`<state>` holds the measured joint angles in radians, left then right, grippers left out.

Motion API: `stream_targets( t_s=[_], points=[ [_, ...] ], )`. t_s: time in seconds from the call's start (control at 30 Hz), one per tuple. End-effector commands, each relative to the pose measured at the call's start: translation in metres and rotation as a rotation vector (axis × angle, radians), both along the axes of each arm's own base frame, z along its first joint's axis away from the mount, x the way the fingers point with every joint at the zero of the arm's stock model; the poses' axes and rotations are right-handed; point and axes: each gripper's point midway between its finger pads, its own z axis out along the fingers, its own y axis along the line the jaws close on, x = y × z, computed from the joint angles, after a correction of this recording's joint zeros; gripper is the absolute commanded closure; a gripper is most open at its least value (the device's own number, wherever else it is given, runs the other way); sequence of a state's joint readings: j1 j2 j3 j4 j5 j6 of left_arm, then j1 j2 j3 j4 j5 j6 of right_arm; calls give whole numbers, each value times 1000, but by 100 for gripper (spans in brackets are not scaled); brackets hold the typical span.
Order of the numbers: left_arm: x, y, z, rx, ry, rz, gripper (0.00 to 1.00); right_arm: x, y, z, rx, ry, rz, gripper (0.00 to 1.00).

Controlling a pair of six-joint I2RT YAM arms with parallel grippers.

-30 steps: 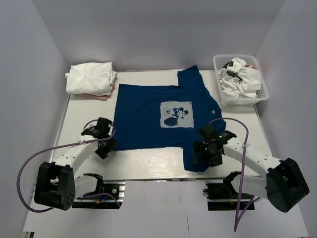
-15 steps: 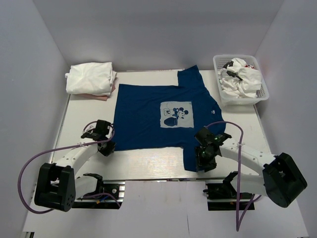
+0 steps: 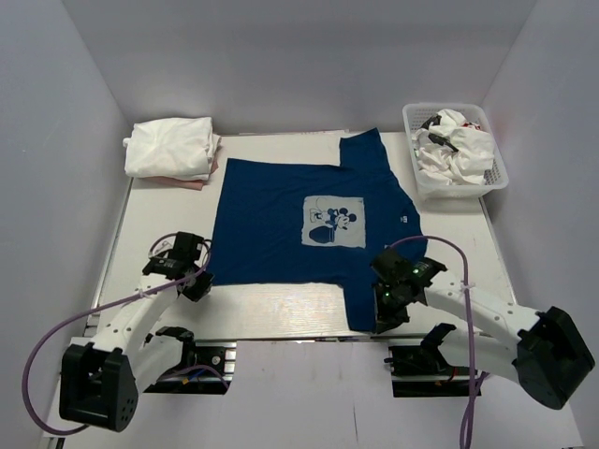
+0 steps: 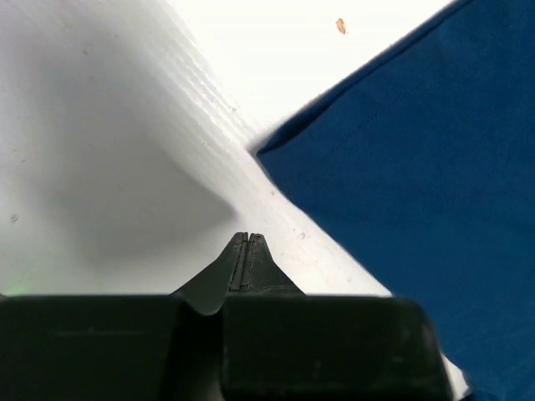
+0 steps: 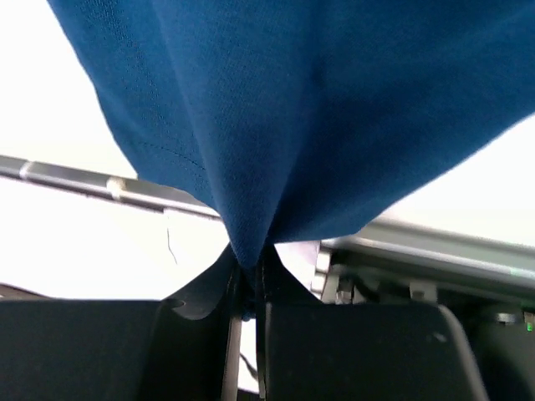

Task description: Fold and stack the t-shirts

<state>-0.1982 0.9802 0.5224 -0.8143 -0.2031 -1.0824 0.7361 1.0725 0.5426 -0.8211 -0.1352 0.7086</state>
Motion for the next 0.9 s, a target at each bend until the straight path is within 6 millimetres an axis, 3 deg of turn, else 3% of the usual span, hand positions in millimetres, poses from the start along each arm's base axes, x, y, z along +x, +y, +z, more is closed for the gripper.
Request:
stream_targets(
  t_s=[0.0,0.1,0.27,0.37,0.4,0.43,0.47,0.73,0.87],
  points=[
    [-6,7,8,19,-18,28,100,-15,-3,18,-3,54,-17,100],
    [8,1,15,-9,-73,22,100,2,-9,28,-63,-17,-7,100],
    [28,-6,27,-17,-112,-21,100,40,12,48,-32,-139,11,100],
    [27,-4,25,3,-69,-17,100,60,19,51,-39,-199,-2,100],
    [23,-1,24,14,-56,-13,85,61,23,51,-25,-195,1,100],
    [24,1,24,24,-57,-10,39,60,22,49,-28,-190,3,100],
    [24,1,24,24,-57,-10,36,61,22,47,-28,-188,8,100],
    [40,6,9,62,-89,18,26,53,24,41,-18,-144,25,100],
    [35,8,-10,71,12,30,37,54,23,41,-27,-146,26,100]
  ],
)
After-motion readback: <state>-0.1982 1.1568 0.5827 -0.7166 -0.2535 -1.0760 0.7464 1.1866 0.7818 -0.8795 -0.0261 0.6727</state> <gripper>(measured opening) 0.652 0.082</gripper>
